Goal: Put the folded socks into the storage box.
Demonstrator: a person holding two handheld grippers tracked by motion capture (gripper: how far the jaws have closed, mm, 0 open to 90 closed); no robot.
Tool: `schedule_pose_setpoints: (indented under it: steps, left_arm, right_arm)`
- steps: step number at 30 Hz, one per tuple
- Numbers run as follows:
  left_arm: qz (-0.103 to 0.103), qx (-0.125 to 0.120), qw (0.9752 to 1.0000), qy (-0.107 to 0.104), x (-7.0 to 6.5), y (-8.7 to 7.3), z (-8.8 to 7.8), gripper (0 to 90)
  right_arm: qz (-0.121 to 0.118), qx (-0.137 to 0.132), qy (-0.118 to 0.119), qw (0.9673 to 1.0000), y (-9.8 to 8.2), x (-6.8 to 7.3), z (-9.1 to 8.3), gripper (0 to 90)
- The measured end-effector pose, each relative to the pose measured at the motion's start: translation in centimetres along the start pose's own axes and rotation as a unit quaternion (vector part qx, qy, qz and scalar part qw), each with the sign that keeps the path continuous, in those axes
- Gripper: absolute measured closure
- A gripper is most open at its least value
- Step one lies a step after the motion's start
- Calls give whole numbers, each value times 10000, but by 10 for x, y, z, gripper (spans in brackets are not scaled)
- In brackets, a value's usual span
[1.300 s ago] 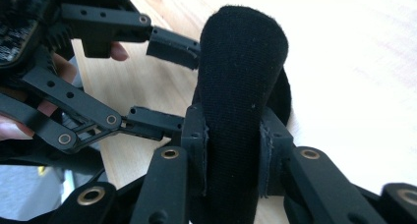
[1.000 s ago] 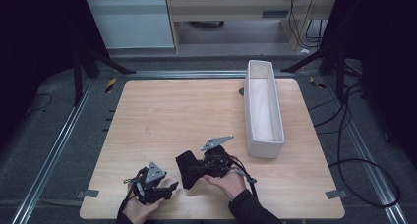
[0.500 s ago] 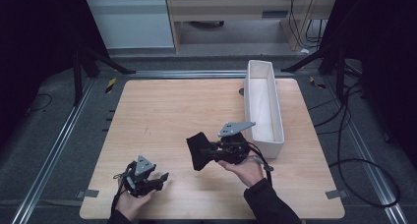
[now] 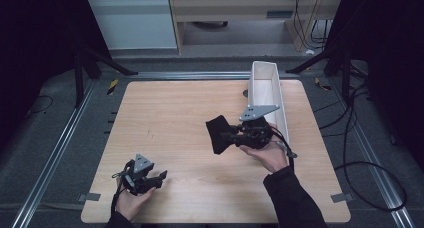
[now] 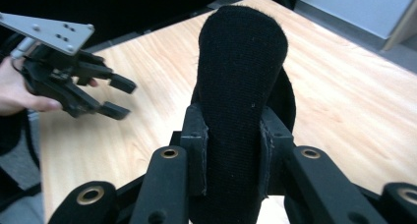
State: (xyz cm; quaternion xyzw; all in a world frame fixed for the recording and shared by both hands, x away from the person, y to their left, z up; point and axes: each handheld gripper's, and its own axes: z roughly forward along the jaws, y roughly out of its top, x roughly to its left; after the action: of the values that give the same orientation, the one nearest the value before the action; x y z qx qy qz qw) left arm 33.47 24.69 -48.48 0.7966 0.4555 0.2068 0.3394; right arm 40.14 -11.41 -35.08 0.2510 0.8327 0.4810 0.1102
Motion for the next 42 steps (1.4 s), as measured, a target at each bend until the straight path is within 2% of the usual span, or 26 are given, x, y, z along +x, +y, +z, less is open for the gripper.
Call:
schedule_pose_setpoints:
  steps: [8, 16, 18, 31, 33, 36, 42]
  left_arm:
    - [-60, 6, 10000, 50, 5, -1, 0, 395]
    - [-32, 25, 10000, 53, 6, -2, 1, 398]
    - [-22, 27, 10000, 53, 6, -2, 2, 398]
    - [5, 33, 10000, 52, 6, -3, 2, 399]
    - [8, 31, 10000, 49, 6, -2, 2, 398]
    - [3, 26, 10000, 51, 6, -2, 2, 398]
    - [1, 3, 10000, 56, 7, -2, 1, 399]
  right_arm:
    - [-198, 127, -289, 9993, 16, -24, -21, 704]
    - [-274, 153, -589, 9978, 27, -43, -43, 704]
    - [-294, 246, -657, 9971, 28, -50, -49, 703]
    - [-404, 854, -892, 9915, 17, -84, -70, 702]
    - [-389, 896, -882, 9913, 15, -90, -72, 702]
    - [-465, 1090, -919, 9887, 11, -98, -75, 701]
    - [-602, 1304, -863, 9859, 1, -111, -78, 701]
